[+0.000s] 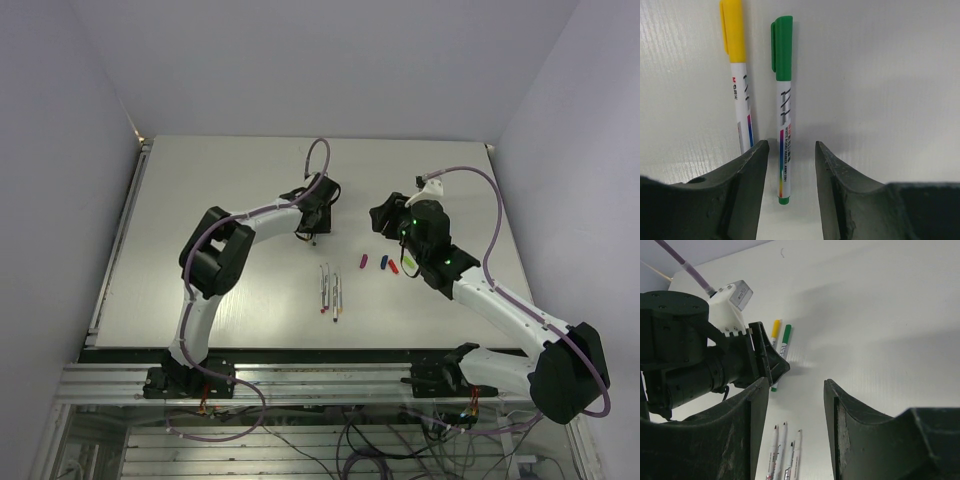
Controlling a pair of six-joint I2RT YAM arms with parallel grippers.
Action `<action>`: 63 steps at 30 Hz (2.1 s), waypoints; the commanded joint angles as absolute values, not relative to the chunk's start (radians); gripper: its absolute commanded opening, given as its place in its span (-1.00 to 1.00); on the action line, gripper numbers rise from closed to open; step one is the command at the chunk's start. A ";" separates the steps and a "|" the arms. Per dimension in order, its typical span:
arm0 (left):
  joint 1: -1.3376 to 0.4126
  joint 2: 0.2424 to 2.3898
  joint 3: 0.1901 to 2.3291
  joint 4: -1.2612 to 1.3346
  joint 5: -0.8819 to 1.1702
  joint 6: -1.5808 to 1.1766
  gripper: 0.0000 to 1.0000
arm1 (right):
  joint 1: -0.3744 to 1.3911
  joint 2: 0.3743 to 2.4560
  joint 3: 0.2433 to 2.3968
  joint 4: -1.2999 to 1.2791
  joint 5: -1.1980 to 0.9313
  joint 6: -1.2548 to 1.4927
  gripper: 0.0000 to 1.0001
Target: Insert the pens into the pen caps
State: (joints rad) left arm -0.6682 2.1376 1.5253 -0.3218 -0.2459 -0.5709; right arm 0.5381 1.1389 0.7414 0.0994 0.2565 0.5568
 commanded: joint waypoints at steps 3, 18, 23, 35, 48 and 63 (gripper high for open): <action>-0.662 2.048 1.561 -0.330 -0.220 -0.556 0.07 | 0.541 1.136 0.736 0.103 0.308 0.561 -0.01; -0.755 1.735 1.216 -0.303 -0.187 -0.557 0.06 | 0.539 1.181 0.757 0.008 0.411 0.546 0.03; -0.820 1.663 1.135 -0.363 -0.176 -0.562 0.06 | 0.540 1.181 0.726 0.000 0.428 0.551 0.01; -0.924 1.657 1.091 -0.439 -0.160 -0.575 0.00 | 0.542 1.174 0.684 -0.011 0.447 0.581 -0.04; -0.954 1.738 1.098 -0.454 -0.205 -0.586 -0.17 | 0.540 1.172 0.672 -0.013 0.443 0.587 -0.07; -0.954 1.782 1.091 -0.436 -0.188 -0.586 -0.20 | 0.541 1.174 0.673 -0.018 0.443 0.592 -0.08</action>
State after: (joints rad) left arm -0.9489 1.7702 1.0943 -0.4419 -0.1909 -0.5831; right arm 0.5381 1.1793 0.6800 -0.0143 0.4271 0.5838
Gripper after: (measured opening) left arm 0.402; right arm 0.461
